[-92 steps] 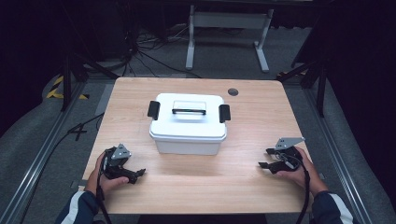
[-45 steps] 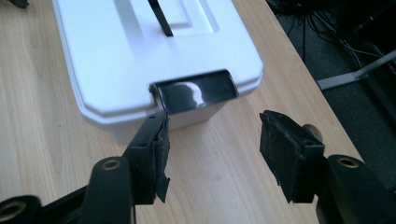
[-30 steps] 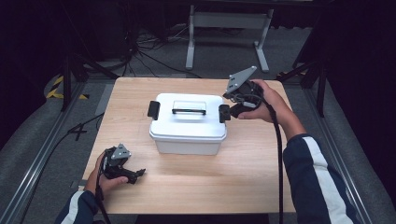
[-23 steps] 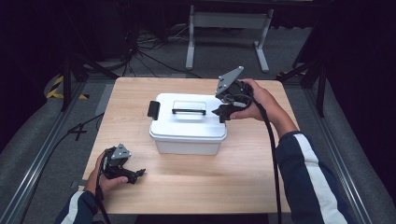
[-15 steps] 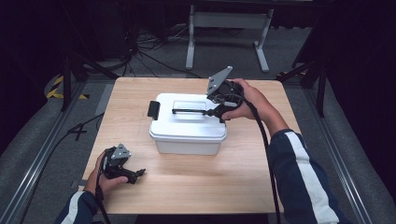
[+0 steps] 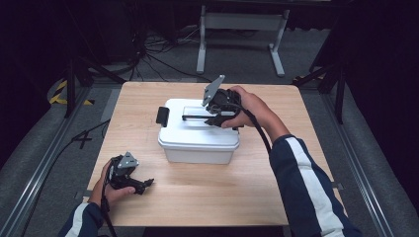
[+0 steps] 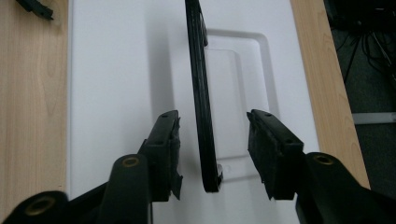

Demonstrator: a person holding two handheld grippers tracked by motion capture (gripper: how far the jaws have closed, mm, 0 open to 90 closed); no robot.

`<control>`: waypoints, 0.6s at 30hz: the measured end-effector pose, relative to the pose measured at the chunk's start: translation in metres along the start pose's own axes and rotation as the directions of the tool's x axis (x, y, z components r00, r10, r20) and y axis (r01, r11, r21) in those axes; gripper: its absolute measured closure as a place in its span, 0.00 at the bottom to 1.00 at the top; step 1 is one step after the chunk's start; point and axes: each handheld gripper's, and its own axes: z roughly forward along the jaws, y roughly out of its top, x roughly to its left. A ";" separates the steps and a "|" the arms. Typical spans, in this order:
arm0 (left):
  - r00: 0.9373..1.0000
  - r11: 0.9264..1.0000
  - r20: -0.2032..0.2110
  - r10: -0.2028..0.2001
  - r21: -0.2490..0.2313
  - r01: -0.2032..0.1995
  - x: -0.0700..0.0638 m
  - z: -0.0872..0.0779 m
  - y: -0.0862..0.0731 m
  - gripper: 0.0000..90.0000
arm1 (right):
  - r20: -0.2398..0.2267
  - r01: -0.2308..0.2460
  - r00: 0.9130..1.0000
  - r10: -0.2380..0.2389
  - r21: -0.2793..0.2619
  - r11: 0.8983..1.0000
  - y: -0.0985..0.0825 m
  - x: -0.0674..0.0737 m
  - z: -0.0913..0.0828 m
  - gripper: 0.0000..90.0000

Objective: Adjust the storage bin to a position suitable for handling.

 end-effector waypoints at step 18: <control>1.000 1.000 0.000 0.005 0.000 -0.005 0.001 0.000 0.000 0.00 | 0.005 0.092 0.996 -0.092 0.036 0.995 0.017 0.006 0.014 0.93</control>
